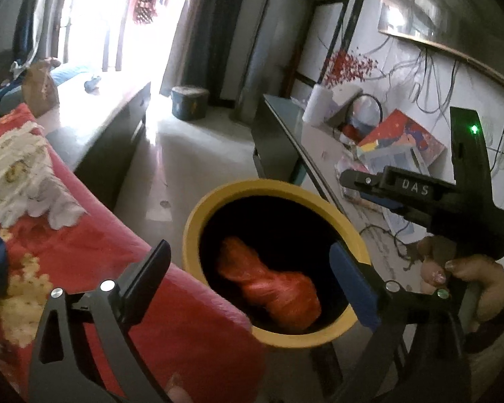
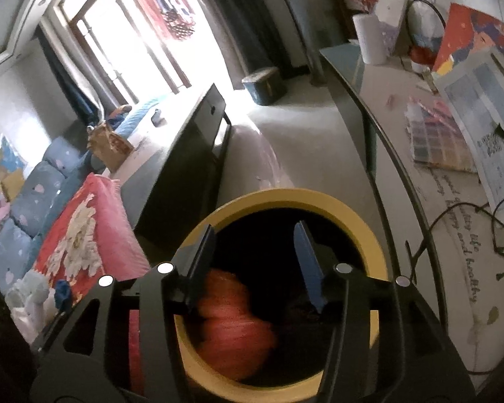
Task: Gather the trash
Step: 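Open both tools to drop the wrapper and red bag into the bin, then move both tools back over the bedspread toward the white plastic bag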
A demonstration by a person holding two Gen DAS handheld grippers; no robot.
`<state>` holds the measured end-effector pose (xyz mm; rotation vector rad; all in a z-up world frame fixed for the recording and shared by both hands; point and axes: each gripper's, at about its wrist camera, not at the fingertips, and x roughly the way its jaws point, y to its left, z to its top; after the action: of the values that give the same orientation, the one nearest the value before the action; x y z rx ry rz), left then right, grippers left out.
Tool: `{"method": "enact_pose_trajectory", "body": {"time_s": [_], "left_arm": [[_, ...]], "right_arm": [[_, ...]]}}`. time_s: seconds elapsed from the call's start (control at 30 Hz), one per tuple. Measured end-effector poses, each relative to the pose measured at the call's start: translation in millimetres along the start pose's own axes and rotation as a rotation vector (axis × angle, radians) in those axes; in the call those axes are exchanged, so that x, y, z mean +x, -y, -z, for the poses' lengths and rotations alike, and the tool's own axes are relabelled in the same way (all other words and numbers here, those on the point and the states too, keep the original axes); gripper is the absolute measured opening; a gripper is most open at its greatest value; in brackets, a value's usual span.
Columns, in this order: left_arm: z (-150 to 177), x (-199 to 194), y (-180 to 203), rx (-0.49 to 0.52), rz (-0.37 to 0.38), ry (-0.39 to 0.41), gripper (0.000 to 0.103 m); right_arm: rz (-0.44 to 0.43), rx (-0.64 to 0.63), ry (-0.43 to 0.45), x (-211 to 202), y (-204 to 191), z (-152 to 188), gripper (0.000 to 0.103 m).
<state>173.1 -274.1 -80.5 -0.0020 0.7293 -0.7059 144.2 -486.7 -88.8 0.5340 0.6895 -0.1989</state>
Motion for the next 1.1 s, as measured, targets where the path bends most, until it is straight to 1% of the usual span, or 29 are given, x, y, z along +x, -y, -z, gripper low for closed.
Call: {"method": "enact_pose_trajectory", "body": {"time_s": [0.03,0.1,0.2,0.33,0.57,0.67,0.7,0.73,1.1], "left_arm": [[-1.1,-5.2,-1.7,-0.008,0.000,0.012,0.093],[-2.6,-16.4,-7.6,-0.026,-0.004,0.036,0.093],[-5.4,-33.6,-16.9,-0.051,-0.028,0.072,0.093],[-5.5,-64.7,-30.4,-0.068,-0.092,0.134,0.094],[-3.3,-103.0,-52.6,-0.097,-0.209,0.191,0.095],[-0.1,-117.9,-65.4,-0.119,-0.243,0.212,0.095],[1.9,-122.5,-68.3,-0.124,-0.257,0.220,0.095],[2.5,-127.8,-72.4,-0.130,-0.276,0.230,0.095],[13.7,-176.9,-120.2,-0.217,-0.409,0.288,0.095]], "right_arm": [[-0.010,-0.009,0.004,-2.1,-3.6,-0.1,0.042],[-0.022,-0.030,0.017,-7.2,-12.2,0.2,0.046],[-0.048,-0.068,0.032,-14.0,-26.6,0.8,0.046],[-0.098,-0.119,0.043,-22.3,-47.8,3.8,0.047],[-0.183,-0.217,0.052,-34.0,-86.7,14.5,0.050],[-0.209,-0.257,0.047,-37.3,-101.2,19.7,0.051],[-0.218,-0.270,0.046,-38.3,-106.7,21.7,0.054],[-0.223,-0.277,0.045,-39.0,-110.7,22.3,0.054],[-0.308,-0.393,-0.009,-41.9,-161.6,47.8,0.055]]}}
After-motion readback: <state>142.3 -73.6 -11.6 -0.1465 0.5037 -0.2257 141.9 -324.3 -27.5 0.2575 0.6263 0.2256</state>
